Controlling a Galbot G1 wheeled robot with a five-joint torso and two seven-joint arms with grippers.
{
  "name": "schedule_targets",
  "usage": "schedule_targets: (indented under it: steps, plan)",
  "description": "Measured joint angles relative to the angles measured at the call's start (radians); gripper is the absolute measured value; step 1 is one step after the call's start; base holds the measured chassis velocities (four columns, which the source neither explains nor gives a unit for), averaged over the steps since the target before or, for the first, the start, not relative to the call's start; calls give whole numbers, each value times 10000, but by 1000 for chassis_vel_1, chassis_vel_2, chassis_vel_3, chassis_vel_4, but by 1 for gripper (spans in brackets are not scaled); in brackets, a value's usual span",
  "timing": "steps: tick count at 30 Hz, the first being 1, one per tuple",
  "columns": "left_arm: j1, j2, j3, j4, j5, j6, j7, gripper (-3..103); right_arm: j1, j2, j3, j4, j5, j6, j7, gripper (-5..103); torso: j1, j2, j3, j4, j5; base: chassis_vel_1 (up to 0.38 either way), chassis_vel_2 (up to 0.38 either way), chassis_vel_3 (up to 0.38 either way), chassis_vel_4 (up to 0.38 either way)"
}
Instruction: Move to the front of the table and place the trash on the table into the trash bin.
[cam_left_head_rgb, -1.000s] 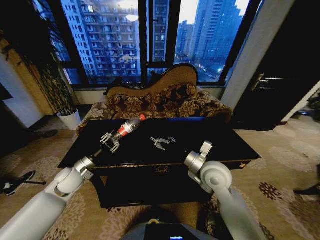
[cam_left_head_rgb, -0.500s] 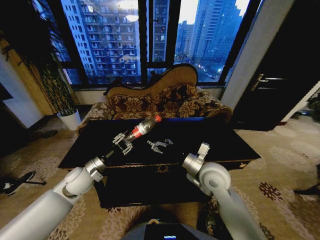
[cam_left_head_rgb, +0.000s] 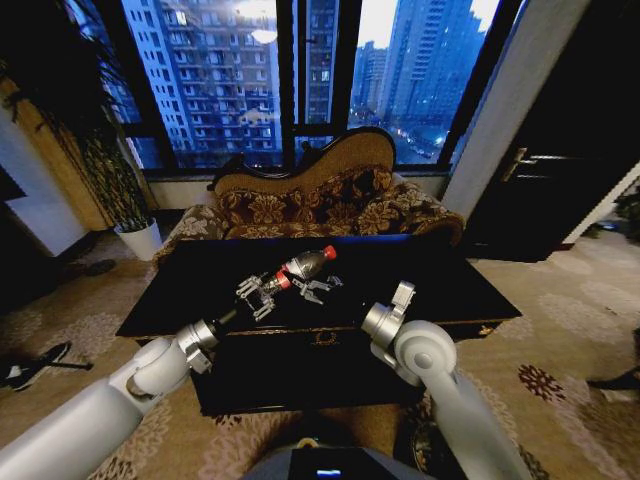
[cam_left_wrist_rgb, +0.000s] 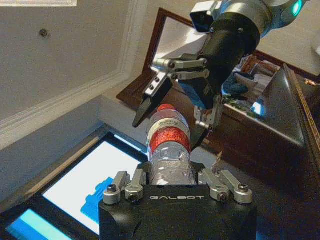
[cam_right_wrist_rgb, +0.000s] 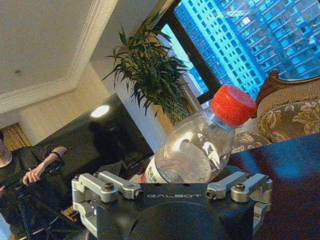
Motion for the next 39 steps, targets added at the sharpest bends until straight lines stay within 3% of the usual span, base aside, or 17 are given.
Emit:
schedule_targets:
  steps: [6,19,25,28,30,39]
  plan:
    - [-518,94,492,-36,29,31,15,40,1,-57,-81,43,-38,10,-2,100,0,0,0,-2,0,0,0,0,0]
    - [-446,112,685,-158,157,76,87,40,90,96,-306,-345,-351,111,-37,103,0,0,0,0,0,0,0,0,0]
    - [-409,146,679,-148,182,55,87,39,102,104,-306,-452,-431,249,-37,84,0,0,0,0,0,0,0,0,0]
    - [-393,147,678,-123,182,39,86,39,114,103,-280,-450,-411,265,-46,68,0,0,0,0,0,0,0,0,0]
    - [-372,147,671,-122,182,34,85,39,110,103,-273,-448,-410,266,-47,68,0,0,0,0,0,0,0,0,0]
    - [369,146,62,-258,170,74,66,34,47,140,-101,-403,-358,264,-122,46,0,0,0,1,0,0,0,0,0]
